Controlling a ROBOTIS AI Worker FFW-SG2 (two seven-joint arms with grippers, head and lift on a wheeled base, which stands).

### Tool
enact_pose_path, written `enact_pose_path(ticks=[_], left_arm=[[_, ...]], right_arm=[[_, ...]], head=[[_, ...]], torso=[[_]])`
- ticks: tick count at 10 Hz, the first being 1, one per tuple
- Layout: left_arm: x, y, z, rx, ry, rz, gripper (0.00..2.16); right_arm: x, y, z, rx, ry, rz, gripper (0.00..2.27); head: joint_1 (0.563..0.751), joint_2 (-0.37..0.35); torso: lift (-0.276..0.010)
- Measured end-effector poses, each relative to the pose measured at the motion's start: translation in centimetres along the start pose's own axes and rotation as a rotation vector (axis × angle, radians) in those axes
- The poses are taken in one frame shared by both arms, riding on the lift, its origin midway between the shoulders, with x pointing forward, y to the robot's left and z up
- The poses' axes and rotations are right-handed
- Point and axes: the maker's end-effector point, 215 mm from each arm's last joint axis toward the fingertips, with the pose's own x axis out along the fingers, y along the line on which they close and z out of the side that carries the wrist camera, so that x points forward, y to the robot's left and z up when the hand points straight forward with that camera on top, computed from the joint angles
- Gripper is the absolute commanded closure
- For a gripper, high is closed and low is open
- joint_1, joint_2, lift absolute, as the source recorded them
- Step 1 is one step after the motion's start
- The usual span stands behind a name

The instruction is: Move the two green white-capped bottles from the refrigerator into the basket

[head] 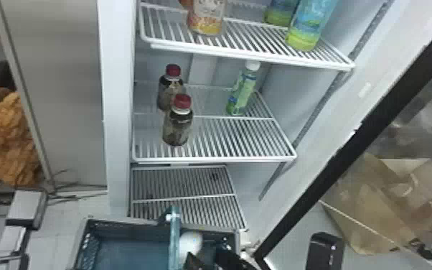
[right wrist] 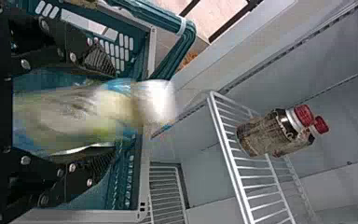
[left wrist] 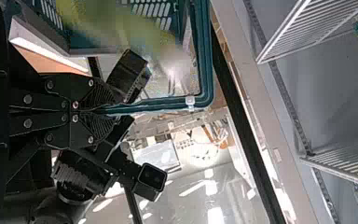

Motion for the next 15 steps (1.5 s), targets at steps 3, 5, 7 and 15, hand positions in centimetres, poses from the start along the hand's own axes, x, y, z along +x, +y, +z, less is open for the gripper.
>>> enact_pose_path(ticks=[3, 5, 7, 15], left_arm=[[0.0, 0.0, 0.1, 0.002, 0.001, 0.000, 1.16], [0.0, 0.0, 0.1, 0.002, 0.001, 0.000, 1.16], [0.0, 0.0, 0.1, 0.002, 0.001, 0.000, 1.16], [-0.1, -0.1, 0.1, -0.003, -0.009, -0.004, 1.16]], right_arm=[[0.1, -0.2, 0.3, -0.007, -0.009, -0.002, 0.49], [0.0, -0.5, 1.4, -0.024, -0.044, -0.013, 0.50], [-0.3, -1.9, 4.3, -0.080, -0.129, -0.056, 0.49], [-1.1, -10.0, 18.4, -0.308, -0.582, -0.241, 0.49]], head=[[0.695, -0.350], [0.695, -0.350], [0.695, -0.350], [0.695, -0.350]], torso=[[-0.263], [-0.263], [-0.263], [-0.263]])
